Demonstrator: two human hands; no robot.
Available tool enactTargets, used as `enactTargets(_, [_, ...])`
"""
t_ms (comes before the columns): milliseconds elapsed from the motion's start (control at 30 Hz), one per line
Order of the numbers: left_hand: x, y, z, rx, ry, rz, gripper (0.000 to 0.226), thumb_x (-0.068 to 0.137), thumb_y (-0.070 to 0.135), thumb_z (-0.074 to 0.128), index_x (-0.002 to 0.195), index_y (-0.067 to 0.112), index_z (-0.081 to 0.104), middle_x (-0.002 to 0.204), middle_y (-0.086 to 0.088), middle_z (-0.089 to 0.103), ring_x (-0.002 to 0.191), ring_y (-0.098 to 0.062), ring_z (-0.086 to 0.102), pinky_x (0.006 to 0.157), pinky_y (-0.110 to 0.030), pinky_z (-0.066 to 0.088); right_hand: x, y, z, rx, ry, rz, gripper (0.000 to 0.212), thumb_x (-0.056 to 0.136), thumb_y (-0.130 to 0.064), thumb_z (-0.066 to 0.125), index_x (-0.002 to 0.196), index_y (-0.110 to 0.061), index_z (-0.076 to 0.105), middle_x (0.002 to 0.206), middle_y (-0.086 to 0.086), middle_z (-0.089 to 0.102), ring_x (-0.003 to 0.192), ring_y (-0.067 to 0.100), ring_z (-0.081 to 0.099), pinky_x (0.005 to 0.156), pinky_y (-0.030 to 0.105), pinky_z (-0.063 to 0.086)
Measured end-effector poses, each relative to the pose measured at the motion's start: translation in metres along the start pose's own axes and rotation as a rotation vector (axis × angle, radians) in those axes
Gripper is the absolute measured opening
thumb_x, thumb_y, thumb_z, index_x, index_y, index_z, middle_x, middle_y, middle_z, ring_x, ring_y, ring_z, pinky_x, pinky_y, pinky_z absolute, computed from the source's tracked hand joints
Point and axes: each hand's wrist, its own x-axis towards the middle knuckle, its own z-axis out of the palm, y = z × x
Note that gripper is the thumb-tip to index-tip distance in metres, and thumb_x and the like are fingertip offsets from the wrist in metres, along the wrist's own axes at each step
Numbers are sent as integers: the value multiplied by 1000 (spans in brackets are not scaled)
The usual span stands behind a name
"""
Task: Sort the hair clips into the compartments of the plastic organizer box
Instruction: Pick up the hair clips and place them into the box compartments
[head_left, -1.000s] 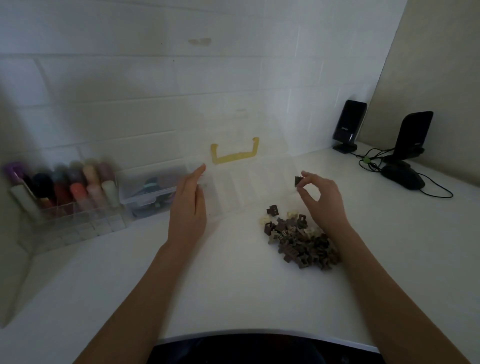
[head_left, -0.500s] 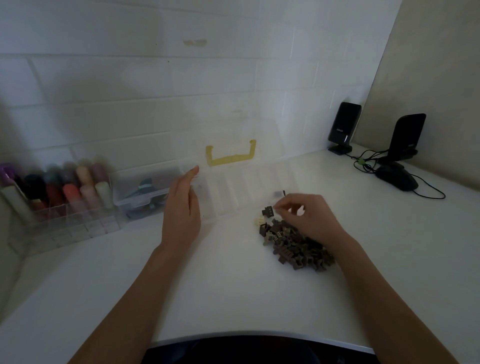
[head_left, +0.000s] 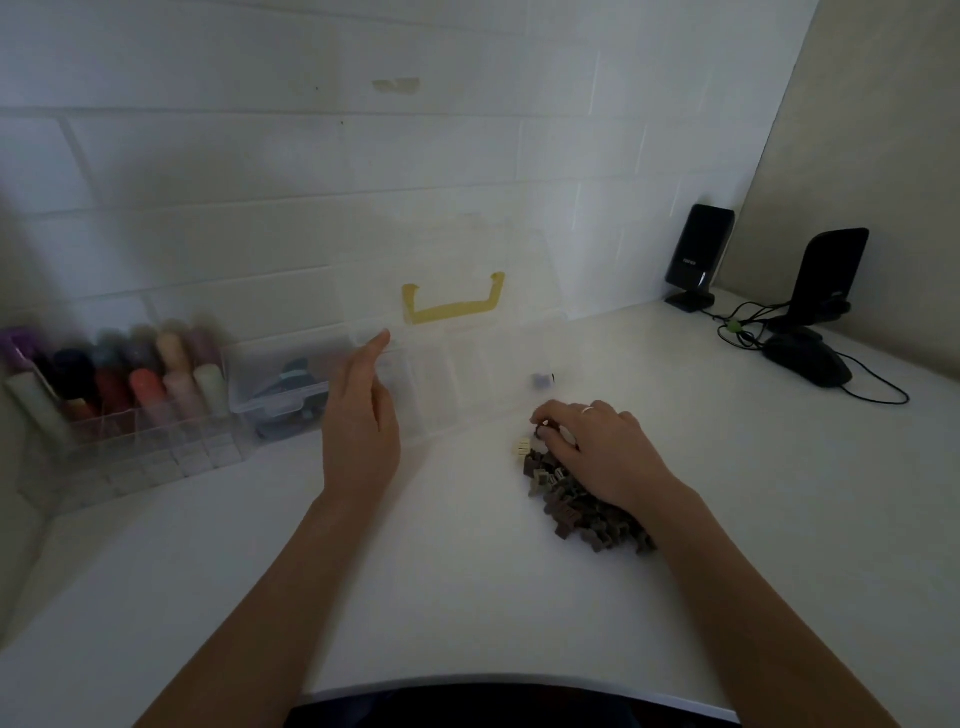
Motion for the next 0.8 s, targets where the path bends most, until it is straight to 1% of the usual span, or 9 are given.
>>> enactTargets(133, [1,1,-2,0,13,23,45,89,-4,34,131,3,49,130,-12,54,120,-14,45,102,-4,24,-1,-1,-3,98,7,-3,13,96,-35,43,86,-30,48,85,-9,62,79,16,52,84,37,38])
enactTargets(267, [2,2,-3,-7,23,15,45,89,-1,33,130,4,50,127,-9,54,118,-13,46,101,-4,25,2,-1,-2,332,18,104,9,90,-28,57,82,-32,57,80,-18,62,70,3,54,85,35,41])
enactTargets(400, [3,2,-4,-44,48,8,43,89,-1,33,128,2,52,122,1,52,114,-5,46,99,-3,28,1,0,-7,648,91,177,17,82,-11,66,88,-26,63,82,-9,65,58,5,56,62,18,46])
enactTargets(500, [6,-1,-7,-54,33,12,42,90,2,34,128,5,53,123,3,53,112,-9,50,98,-7,32,1,1,-12,739,311,191,16,83,-6,65,87,-21,62,82,-6,65,60,3,58,52,9,43])
enactTargets(567, [8,-5,-10,-90,32,-17,41,90,4,36,126,9,55,120,-1,59,102,-24,58,95,-25,42,3,4,-12,734,461,214,16,84,-5,64,83,-21,61,87,-6,65,71,5,61,58,9,45])
enactTargets(633, [9,-8,-13,-118,48,-53,41,88,5,38,122,12,59,112,-11,66,87,-39,59,84,-44,49,5,5,-11,700,551,216,17,83,-2,64,81,-19,62,92,-5,63,81,6,63,66,11,48])
enactTargets(667, [9,-8,-15,-118,59,-62,41,86,4,39,119,13,61,105,-13,68,80,-38,58,78,-43,50,5,6,-10,687,571,199,17,83,-1,64,82,-18,64,94,-5,63,85,6,63,70,13,50])
enactTargets(733, [9,-9,-17,-104,82,-75,40,82,5,41,115,13,64,89,-10,68,63,-24,53,66,-29,45,7,7,-6,640,520,129,17,84,0,63,89,-16,67,102,-6,63,97,6,61,83,16,50])
enactTargets(800, [9,-8,-18,-75,92,-83,39,81,4,43,112,12,66,75,-15,64,55,-22,47,59,-27,38,7,8,-2,534,415,47,23,86,2,59,97,-16,69,114,-7,62,113,6,54,98,19,40])
